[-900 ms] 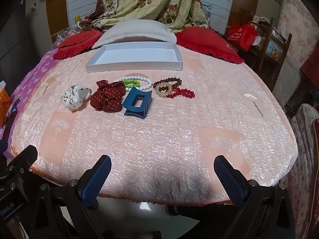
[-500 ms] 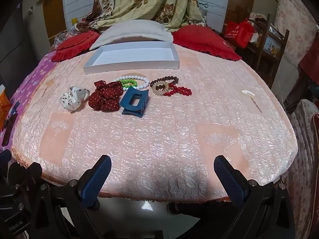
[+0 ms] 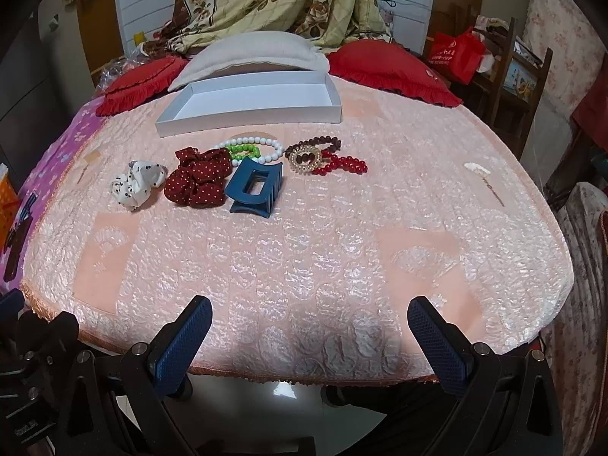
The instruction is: Organize jewelry
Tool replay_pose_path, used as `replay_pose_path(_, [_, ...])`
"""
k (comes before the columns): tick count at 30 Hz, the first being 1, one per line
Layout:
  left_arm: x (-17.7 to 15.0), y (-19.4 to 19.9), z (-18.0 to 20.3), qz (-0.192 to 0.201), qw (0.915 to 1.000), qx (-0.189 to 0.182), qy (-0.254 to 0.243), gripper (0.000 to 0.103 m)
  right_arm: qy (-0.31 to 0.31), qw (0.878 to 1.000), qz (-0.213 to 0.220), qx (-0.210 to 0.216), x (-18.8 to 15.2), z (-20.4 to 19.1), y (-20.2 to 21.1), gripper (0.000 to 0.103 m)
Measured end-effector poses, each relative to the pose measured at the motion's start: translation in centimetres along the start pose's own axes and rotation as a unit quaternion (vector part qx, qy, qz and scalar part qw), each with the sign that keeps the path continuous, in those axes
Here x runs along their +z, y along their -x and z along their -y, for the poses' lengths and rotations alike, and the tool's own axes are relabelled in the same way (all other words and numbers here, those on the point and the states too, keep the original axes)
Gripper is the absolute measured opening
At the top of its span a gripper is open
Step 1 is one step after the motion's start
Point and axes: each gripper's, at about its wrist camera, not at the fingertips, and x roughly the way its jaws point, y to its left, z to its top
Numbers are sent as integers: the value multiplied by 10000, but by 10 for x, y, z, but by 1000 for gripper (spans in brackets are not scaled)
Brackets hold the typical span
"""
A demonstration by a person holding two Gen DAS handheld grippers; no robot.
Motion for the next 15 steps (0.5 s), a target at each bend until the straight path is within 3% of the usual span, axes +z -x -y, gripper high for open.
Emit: replay_pose_path(15, [7, -11, -1, -70, 9995, 319, -16, 99, -24, 9996, -275, 59, 0, 2, -20, 102])
